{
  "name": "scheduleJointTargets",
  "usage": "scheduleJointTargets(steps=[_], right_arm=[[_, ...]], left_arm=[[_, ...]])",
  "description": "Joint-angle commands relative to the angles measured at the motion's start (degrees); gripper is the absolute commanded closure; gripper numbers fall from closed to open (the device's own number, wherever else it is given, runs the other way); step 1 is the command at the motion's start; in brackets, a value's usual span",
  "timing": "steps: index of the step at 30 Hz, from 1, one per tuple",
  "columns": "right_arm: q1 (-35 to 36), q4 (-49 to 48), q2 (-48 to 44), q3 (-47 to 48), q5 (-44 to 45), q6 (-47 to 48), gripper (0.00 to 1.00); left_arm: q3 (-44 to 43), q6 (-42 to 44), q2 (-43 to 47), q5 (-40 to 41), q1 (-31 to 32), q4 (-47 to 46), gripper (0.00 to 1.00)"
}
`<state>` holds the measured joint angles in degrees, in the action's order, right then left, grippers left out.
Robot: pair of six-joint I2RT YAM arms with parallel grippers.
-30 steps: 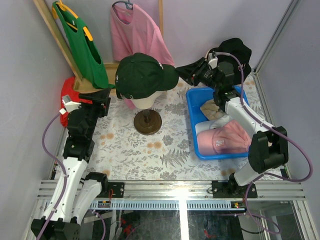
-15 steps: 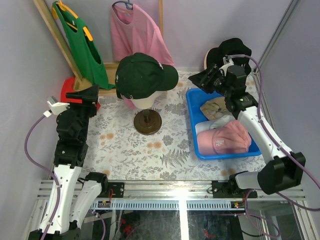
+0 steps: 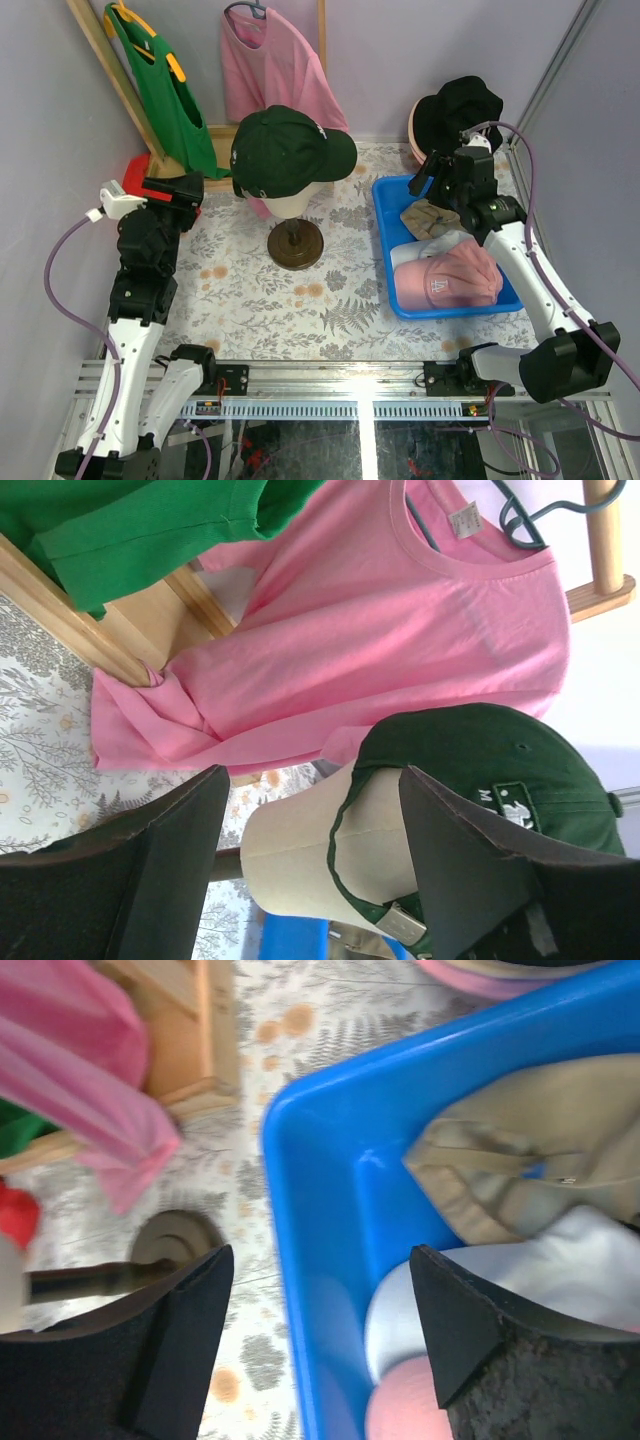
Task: Stack the hats
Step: Adjust the hat on the hat stand.
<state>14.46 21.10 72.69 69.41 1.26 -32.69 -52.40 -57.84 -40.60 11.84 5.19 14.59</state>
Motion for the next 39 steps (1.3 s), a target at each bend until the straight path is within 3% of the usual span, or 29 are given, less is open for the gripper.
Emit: scheduleJointTargets(steps=[1,4,10,17,27,39], right_arm=[[-1.0,3.1,-2.0,-1.0,10.8,4.0,0.16],[-2.0,3.0,-3.0,-3.6,13.6,2.6,0.06],[-4.1,5.8,-1.9,-4.4,10.8,4.6,0.1],[-6.2,11.7,1.9,-3.0,15.6,4.9,0.12],[-10.3,9.3,4.8,-5.2,12.7,-4.4,0.15],[-12.1,3.9,12.9,-4.4,13.1,-6.2,0.16]], left_arm=[[-0.5,4.1,-0.7,-0.3,-0.2,0.1,0.31],[-0.2,4.8,-0.5,-0.2,-0.3,0.1,0.3],[0.3,5.6,0.2,-0.3,-0.3,-0.1,0.3],[0.1,5.8,1.0,-1.1,-0.2,-0.4,0.3],[1.0,6.3,2.2,-3.2,-0.2,-2.2,0.3],[1.7,8.4,3.0,-6.0,-0.3,-5.7,0.3]])
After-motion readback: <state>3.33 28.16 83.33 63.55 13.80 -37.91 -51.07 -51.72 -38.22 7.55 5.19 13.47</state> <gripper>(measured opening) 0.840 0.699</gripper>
